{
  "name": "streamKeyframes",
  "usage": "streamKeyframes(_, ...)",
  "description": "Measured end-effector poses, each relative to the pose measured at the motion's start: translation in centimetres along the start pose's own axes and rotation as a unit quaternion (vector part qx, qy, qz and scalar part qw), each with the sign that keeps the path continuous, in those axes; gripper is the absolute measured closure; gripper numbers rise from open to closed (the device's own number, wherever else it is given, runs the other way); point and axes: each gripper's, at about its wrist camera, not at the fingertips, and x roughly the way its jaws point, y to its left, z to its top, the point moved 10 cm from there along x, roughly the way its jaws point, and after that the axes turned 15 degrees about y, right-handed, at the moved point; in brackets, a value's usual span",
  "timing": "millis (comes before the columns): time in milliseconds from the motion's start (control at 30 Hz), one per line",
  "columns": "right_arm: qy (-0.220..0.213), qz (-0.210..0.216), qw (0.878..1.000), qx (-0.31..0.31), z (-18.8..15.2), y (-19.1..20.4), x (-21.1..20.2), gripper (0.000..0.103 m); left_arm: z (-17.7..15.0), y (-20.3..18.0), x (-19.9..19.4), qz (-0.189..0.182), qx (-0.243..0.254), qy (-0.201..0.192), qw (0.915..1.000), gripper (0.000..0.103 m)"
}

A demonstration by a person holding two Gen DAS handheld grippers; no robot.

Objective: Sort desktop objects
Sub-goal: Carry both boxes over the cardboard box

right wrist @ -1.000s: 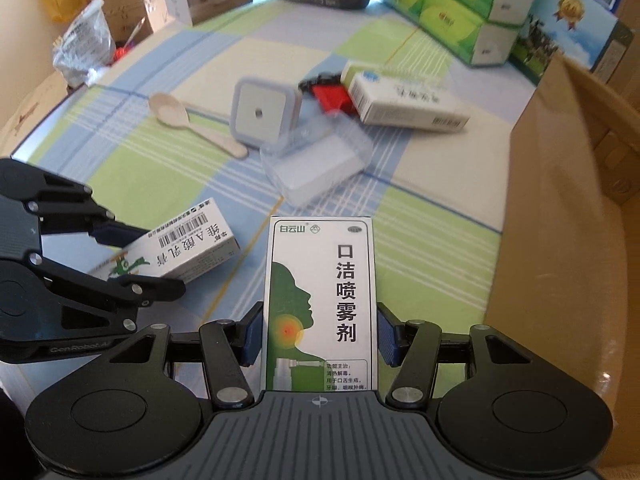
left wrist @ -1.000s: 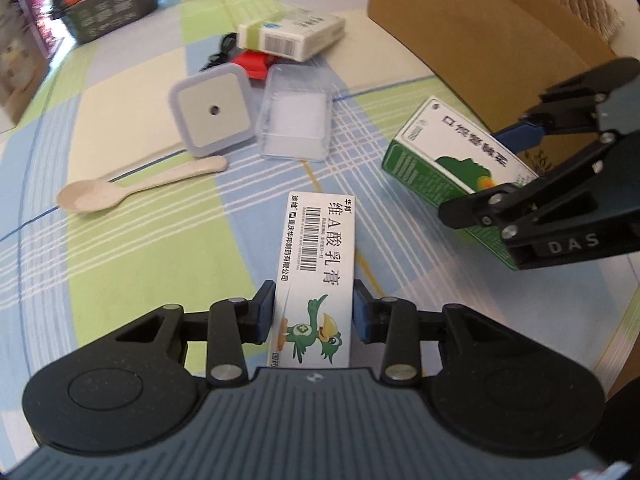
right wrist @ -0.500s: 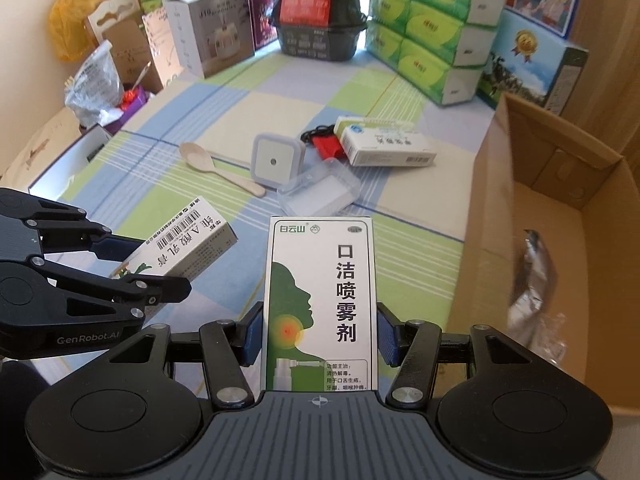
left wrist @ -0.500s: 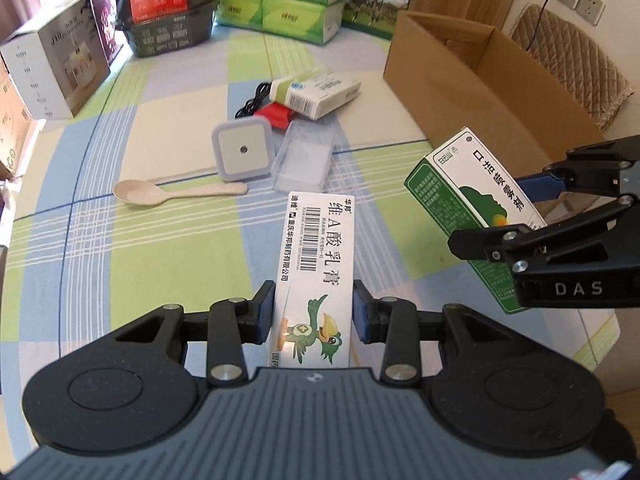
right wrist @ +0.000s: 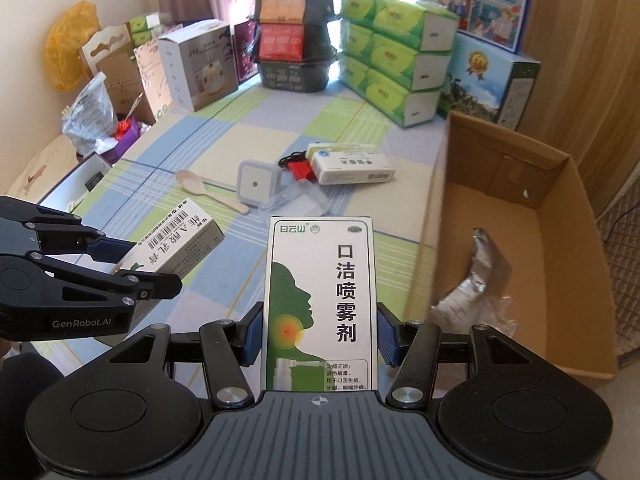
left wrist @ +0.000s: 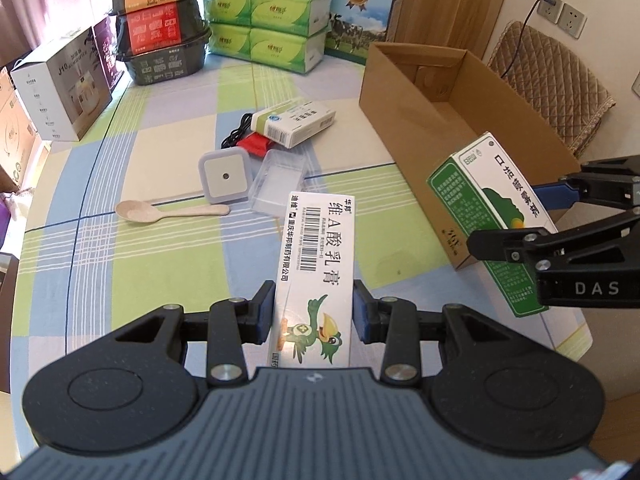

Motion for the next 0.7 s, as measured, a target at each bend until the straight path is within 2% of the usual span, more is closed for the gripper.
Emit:
streamKeyframes(367, -0.020, -0.020, 0.999, 0.024, -1.4, -4.6, -3.3, 0.051, 1.6, -4.9, -1.0, -0.025, 0.012, -0.006, 0.9996, 0.069)
streamKeyframes(700, -0.023, -0.044, 0.997, 0.067, -2.6, -11.5, -5.0, 0.051, 4.0, -10.1, -0.4, -0.055, 0.028, -0.001, 0.9981, 0.069)
